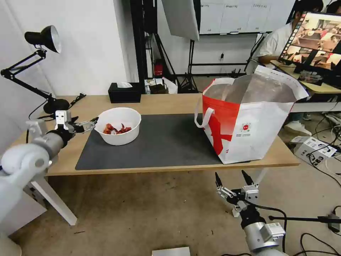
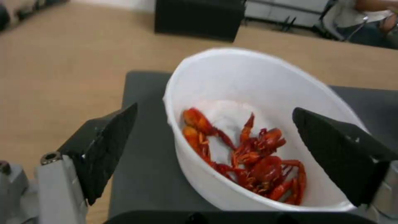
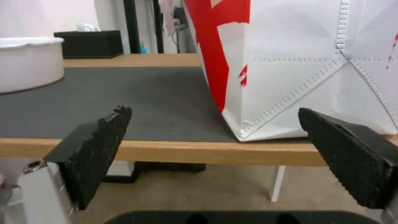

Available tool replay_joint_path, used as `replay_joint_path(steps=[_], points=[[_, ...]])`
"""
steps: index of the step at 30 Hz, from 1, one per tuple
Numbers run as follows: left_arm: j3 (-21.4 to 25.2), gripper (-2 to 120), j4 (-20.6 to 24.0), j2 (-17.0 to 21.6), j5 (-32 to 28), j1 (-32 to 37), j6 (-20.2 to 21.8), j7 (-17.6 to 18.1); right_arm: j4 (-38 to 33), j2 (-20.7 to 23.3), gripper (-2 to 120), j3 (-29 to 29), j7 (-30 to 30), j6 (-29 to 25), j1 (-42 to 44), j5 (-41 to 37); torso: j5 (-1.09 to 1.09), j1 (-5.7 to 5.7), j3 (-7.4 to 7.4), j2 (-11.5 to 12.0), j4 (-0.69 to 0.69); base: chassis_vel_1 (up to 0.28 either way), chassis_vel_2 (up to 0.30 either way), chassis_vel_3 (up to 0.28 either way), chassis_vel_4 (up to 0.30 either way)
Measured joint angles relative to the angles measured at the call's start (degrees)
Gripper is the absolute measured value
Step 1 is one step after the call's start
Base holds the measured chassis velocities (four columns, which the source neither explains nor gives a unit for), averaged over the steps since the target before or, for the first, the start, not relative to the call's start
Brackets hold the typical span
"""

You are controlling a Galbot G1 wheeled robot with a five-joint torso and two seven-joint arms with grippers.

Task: Pick up the trash from the table and place it into the takeout bag.

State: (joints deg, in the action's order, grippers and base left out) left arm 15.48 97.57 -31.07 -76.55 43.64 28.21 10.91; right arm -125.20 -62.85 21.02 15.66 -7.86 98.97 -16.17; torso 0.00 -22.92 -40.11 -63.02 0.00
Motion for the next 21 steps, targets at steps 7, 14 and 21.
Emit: replay_joint_path(steps=[7,14,21], points=[[-6.41,100,-7.98,-4.55,-13.90,-10.57,9.14,13.19,0.00,0.00,100,0.00,-0.01,0.00,0.00,0.00,0.00,0.00,0.00,0.00,-0.01,0.000,0.000,0.000,0.000],[-9.05,100,-12.08,-7.47,-16.79,-14.37,10.59,17.79,0.01,0.00,100,0.00,-0.01,0.00,0.00,0.00,0.01,0.00,0.01,0.00,0.00,0.000,0.000,0.000,0.000],[-11.01,100,-14.94,-9.82,-17.56,-17.01,10.90,23.79,0.01,0.00,100,0.00,-0.01,0.00,0.00,0.00,0.01,0.00,0.00,0.00,0.00,0.000,0.000,0.000,0.000]])
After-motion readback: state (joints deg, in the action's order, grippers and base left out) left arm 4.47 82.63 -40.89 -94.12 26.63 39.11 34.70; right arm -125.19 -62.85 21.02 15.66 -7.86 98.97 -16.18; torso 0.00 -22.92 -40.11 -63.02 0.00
